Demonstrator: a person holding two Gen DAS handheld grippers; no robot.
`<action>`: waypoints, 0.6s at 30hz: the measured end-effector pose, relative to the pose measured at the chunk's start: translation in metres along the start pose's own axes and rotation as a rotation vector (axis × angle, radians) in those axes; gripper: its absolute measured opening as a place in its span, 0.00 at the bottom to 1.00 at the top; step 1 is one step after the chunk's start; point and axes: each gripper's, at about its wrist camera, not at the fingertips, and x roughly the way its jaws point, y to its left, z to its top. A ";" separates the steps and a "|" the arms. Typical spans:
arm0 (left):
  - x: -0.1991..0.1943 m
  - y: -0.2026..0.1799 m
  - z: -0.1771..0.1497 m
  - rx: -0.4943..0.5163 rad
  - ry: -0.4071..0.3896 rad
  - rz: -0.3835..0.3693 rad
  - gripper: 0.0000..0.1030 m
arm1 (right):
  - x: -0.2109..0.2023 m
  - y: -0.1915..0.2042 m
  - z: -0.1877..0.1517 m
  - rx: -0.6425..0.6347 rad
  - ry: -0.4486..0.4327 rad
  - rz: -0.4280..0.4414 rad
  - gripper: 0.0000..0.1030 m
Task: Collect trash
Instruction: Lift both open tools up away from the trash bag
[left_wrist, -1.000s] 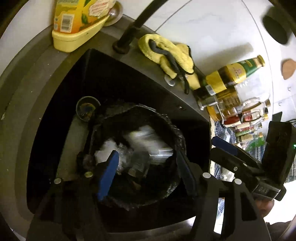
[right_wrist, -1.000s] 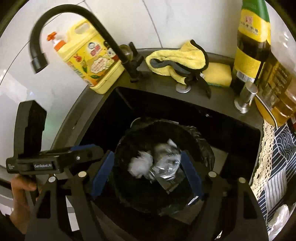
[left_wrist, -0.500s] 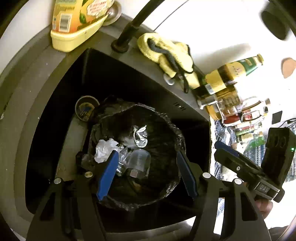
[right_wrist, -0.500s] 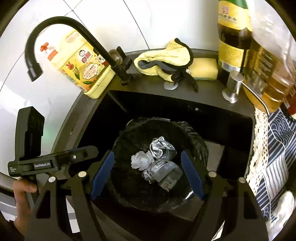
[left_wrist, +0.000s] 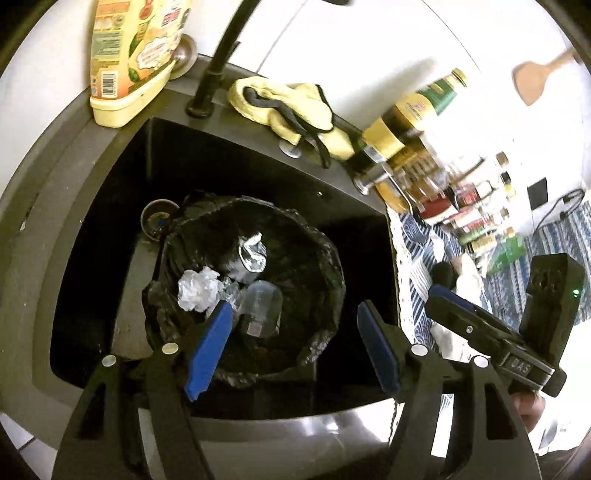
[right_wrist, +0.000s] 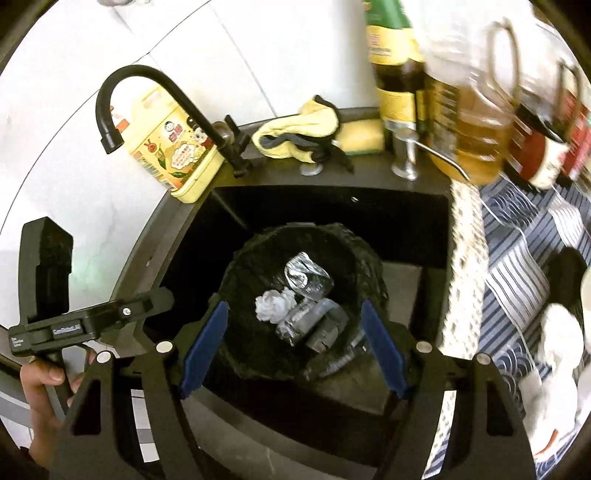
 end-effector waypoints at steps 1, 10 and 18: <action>0.000 -0.005 -0.003 0.009 0.003 0.000 0.66 | -0.002 -0.004 -0.004 0.008 0.001 -0.003 0.72; 0.022 -0.046 -0.027 0.085 0.062 -0.029 0.66 | -0.033 -0.044 -0.038 0.075 -0.004 -0.057 0.72; 0.043 -0.108 -0.035 0.181 0.091 -0.119 0.66 | -0.070 -0.084 -0.051 0.127 -0.026 -0.128 0.72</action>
